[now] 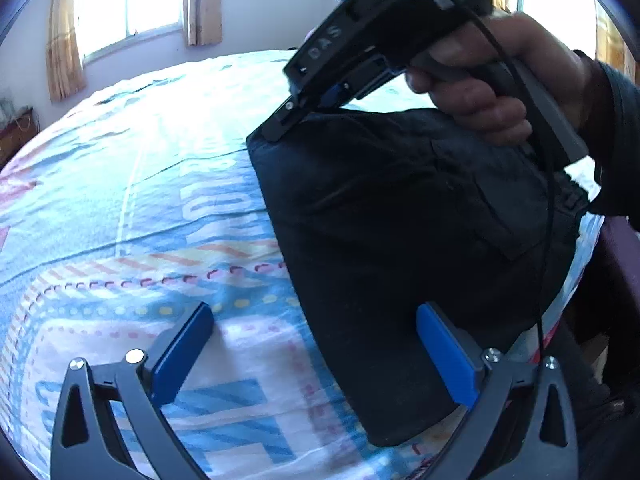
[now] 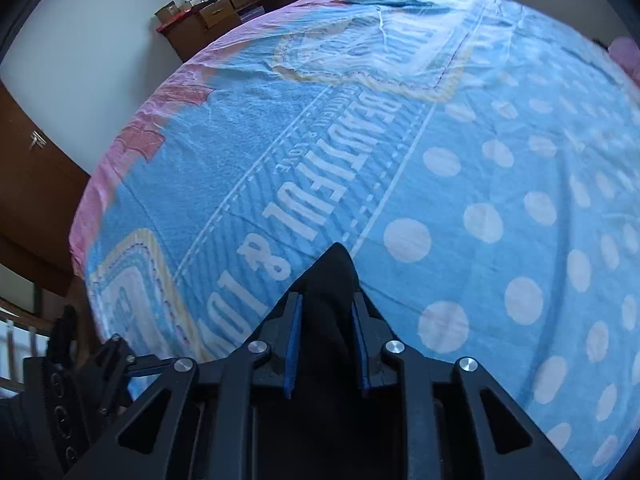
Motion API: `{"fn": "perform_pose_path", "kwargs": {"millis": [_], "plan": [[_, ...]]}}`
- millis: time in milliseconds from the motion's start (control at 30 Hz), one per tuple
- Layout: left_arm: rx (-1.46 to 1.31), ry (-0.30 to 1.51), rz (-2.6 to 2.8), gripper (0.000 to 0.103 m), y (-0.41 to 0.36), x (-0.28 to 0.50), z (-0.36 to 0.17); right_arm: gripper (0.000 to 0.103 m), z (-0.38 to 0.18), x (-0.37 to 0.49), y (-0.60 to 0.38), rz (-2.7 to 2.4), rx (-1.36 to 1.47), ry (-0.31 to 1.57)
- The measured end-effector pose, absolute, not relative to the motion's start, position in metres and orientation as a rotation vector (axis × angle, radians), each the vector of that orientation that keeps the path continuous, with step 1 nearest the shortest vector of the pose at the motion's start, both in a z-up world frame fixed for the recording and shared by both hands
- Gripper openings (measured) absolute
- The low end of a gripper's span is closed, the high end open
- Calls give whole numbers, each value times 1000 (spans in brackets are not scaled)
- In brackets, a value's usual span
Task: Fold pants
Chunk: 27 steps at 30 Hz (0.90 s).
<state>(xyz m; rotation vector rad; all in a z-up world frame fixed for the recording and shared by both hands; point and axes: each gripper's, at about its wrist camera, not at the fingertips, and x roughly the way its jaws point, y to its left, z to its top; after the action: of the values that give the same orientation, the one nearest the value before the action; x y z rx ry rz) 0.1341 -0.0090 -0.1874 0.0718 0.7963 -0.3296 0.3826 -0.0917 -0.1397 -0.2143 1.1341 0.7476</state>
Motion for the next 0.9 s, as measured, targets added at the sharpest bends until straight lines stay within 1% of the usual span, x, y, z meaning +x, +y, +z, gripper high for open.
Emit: {"fn": "perform_pose_path", "kwargs": {"millis": [300,333,433,567,667,767,833,867,900], "plan": [[38,771,-321,103,-5,125,-180,23,-158,403,-104,754,-92,1142],[26,767,-306,103,-3,122,-175,25,-156,403,-105,770,-91,1138],[37,715,-297,102,-5,112,-155,36,-134,396,-128,787,-39,1091],[68,694,-341,103,-26,107,-140,37,-97,369,-180,702,-87,1009],[121,704,-392,103,-51,107,-145,37,-89,346,-211,661,-80,1009],[181,776,-409,103,-71,115,-166,37,-102,322,-227,678,-98,1025],[185,796,-410,103,-74,120,-176,37,-125,320,-234,653,-114,1078],[187,774,-412,103,-74,119,-174,32,-142,327,-241,575,-128,1104],[183,780,-413,103,-74,118,-169,31,-145,330,-247,581,-90,1070]]}}
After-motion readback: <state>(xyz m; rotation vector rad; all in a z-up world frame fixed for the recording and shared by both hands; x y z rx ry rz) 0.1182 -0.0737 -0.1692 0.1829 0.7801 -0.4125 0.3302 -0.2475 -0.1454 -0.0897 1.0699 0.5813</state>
